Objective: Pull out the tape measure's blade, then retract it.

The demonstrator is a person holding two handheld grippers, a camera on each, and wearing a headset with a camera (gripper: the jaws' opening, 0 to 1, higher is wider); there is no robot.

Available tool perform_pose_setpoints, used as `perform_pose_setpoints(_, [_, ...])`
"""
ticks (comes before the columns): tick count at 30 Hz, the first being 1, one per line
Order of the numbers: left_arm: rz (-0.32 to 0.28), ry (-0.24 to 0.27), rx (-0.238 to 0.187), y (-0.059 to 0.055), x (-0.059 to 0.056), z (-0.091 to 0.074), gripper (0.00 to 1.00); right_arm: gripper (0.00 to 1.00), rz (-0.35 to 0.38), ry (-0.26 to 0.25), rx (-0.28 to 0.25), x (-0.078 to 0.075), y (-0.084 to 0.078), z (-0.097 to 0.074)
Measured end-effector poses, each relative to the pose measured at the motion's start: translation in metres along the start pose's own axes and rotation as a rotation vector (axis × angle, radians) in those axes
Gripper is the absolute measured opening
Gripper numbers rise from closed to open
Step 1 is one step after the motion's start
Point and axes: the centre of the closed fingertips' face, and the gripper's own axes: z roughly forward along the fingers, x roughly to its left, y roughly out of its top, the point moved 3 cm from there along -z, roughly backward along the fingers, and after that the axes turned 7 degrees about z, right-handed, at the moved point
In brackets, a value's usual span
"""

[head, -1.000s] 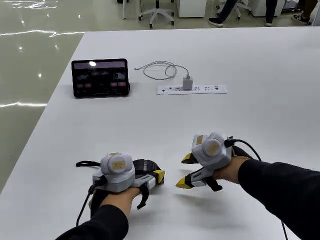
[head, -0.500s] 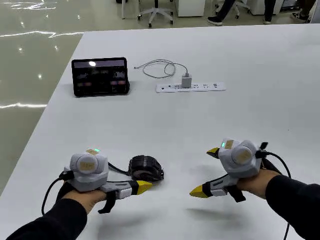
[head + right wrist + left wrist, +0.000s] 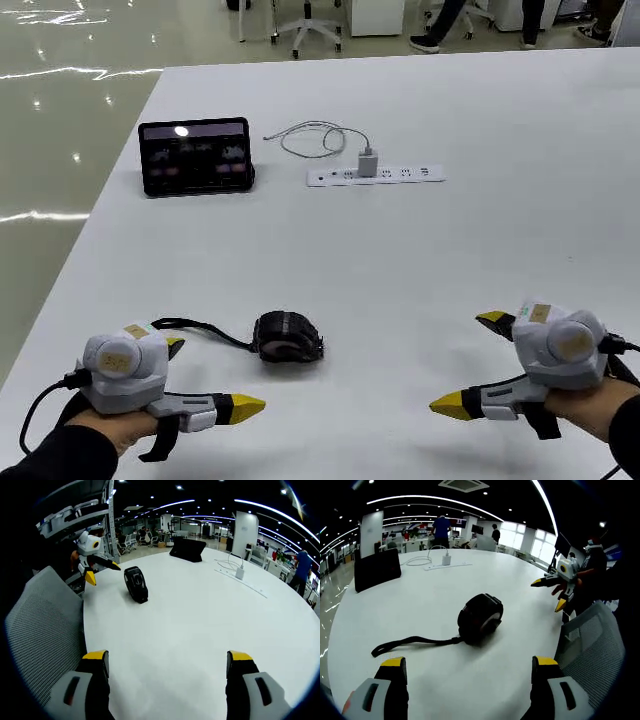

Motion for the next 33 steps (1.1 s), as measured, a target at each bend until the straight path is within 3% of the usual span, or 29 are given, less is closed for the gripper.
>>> perform_pose_setpoints(5, [0.001,0.005,0.002,-0.004,0.003,-0.011,1.00,1.00,0.027,-0.033,-0.004,-0.009,-0.014,-0.017])
perform_pose_setpoints(13, [-0.015,0.021,0.006,-0.013,0.011,-0.026,1.00,1.00,0.068,-0.059,-0.008,-0.018,-0.032,-0.039])
perform_pose_setpoints(18, [-0.029,0.023,0.002,-0.013,0.008,-0.033,1.00,1.00,0.078,-0.081,-0.009,-0.018,-0.039,-0.049])
perform_pose_setpoints(27, [-0.021,0.038,-0.015,-0.004,0.003,-0.038,1.00,1.00,0.089,-0.096,0.008,-0.021,-0.053,-0.060])
perform_pose_setpoints(33, [-0.022,0.039,-0.030,0.001,0.003,-0.039,1.00,1.00,0.098,-0.107,0.017,-0.023,-0.054,-0.066])
